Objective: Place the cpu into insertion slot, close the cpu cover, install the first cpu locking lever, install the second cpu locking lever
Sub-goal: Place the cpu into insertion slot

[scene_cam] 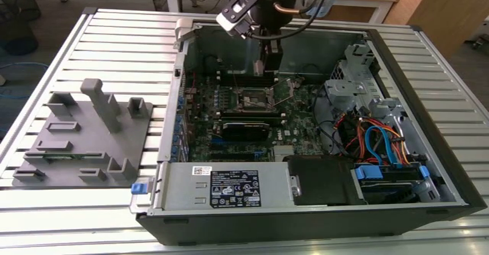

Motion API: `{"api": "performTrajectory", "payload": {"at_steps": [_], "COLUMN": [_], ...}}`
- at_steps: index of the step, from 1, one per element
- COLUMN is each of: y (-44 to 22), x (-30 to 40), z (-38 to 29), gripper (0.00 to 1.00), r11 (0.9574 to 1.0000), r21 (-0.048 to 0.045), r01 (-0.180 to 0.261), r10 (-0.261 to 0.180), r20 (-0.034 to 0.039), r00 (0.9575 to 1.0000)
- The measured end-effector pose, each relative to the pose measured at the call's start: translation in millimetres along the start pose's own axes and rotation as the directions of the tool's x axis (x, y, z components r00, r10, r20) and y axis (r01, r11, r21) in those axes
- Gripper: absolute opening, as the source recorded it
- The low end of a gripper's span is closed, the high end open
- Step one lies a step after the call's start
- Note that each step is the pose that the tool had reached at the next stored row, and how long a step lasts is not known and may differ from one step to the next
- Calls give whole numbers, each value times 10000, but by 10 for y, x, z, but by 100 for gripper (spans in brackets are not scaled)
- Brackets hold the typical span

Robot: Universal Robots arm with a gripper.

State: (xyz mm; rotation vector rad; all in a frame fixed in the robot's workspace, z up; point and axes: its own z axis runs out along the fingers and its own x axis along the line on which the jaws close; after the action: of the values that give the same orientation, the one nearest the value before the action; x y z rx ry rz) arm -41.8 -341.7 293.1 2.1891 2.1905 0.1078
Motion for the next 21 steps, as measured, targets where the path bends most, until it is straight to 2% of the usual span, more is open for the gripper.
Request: {"api": "performTrajectory", "payload": {"at_steps": [14, 21], "y": [-5, -23], "x": [-1, -2], "z": [44, 106], "gripper": [54, 54], "r11": [10000, 10000], "r21": [0, 0], "r01": [-9, -33], "r10": [9, 33], "r20": [0, 4], "r00": [10000, 10000]}}
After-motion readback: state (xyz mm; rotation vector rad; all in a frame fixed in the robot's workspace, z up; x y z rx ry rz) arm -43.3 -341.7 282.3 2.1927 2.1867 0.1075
